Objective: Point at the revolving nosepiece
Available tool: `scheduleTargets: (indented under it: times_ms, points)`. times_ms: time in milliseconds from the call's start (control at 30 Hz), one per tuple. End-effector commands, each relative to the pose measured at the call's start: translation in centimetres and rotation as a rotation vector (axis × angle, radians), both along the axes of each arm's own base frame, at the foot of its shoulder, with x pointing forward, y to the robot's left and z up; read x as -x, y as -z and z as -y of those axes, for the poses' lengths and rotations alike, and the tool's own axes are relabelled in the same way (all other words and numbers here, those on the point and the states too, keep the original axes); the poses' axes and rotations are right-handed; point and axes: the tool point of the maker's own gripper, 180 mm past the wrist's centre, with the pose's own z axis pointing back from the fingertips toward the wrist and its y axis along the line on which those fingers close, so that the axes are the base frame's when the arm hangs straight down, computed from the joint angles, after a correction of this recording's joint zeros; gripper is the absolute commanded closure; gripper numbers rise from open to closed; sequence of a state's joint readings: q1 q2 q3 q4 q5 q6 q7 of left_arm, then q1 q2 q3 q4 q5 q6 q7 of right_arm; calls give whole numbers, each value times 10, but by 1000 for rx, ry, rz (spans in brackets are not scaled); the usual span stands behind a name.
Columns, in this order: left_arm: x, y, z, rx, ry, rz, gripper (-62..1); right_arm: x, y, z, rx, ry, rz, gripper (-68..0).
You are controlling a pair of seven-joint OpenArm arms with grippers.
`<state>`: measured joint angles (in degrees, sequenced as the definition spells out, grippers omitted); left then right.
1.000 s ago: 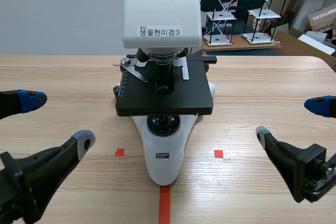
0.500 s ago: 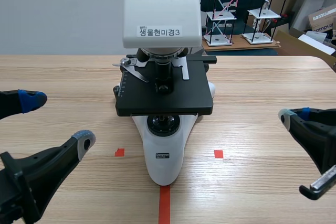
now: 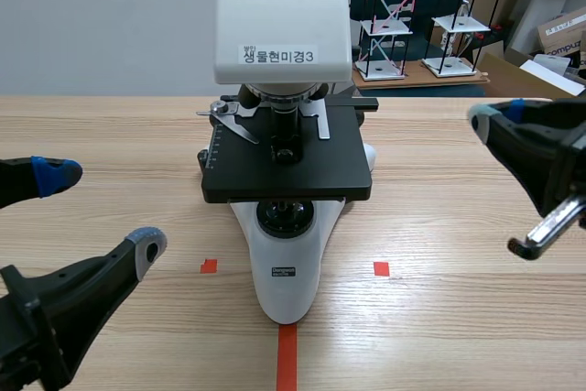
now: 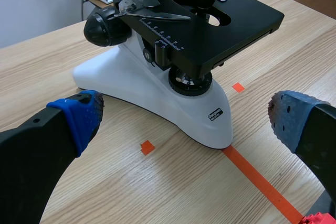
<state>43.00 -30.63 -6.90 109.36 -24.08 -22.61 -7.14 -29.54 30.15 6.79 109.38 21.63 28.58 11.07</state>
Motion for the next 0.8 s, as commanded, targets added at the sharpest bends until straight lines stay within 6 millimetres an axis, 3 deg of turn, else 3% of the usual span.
scheduleTargets:
  times_ms: [0,333,533,767]
  points:
    - [-1,-9,3,20,3,24,-623,-3,-11,-8,-4,-31,36,2]
    - [-1,-9,3,20,3,25,-623,-22,-23,-34,10,-112,98,2]
    - [-1,-9,3,20,3,25,-623,-30,-14,-47,-7,-172,75,2]
    - [-1,-10,3,20,3,28,-623,-34,-10,-48,-19,-168,65,2]
